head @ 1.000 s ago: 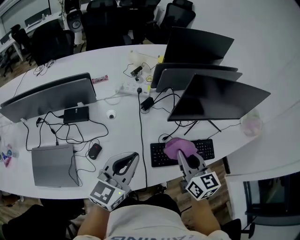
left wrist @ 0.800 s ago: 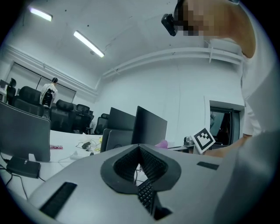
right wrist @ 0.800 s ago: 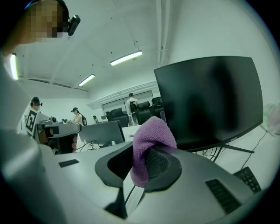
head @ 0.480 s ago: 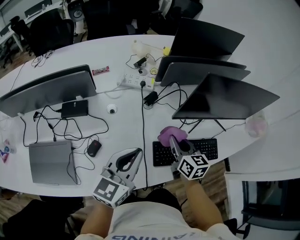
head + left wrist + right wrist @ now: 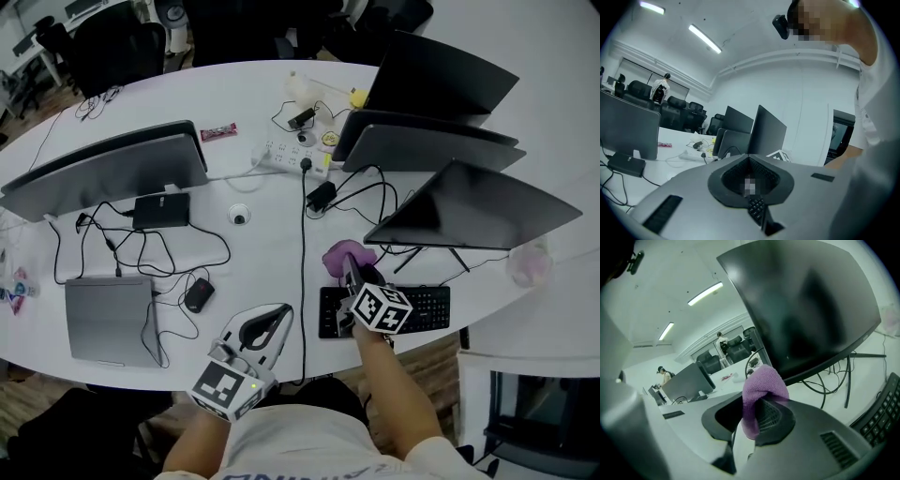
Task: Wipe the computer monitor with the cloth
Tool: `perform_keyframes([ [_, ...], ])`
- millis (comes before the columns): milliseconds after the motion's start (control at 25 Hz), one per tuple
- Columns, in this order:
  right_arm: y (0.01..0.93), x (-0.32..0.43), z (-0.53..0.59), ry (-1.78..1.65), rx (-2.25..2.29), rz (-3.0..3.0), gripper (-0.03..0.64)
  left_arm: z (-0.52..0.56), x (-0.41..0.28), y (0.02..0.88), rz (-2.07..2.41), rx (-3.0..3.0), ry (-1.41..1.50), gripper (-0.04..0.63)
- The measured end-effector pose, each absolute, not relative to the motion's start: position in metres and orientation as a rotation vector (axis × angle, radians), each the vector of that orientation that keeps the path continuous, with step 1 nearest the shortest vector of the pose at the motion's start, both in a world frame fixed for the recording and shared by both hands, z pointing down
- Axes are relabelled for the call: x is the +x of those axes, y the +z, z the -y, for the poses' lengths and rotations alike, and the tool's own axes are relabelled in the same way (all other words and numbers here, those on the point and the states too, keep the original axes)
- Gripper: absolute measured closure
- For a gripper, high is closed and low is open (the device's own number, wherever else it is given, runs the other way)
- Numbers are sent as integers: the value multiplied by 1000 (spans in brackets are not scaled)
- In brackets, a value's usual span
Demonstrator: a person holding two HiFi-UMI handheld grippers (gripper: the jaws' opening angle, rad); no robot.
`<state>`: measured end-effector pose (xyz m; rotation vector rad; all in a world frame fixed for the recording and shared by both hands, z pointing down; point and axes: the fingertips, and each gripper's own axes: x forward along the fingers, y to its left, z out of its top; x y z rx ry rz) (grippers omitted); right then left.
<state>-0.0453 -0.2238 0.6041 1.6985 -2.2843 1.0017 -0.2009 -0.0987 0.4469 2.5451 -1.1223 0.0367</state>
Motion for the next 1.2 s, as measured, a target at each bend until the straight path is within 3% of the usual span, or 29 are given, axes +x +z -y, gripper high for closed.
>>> perform_keyframes([
  [640, 623, -31, 260, 1330, 1920, 2262, 554, 99, -205, 454, 1109, 2562, 107, 591],
  [1200, 544, -40, 271, 1208, 2018, 2455, 554, 96, -192, 431, 1093, 2606, 100, 591],
])
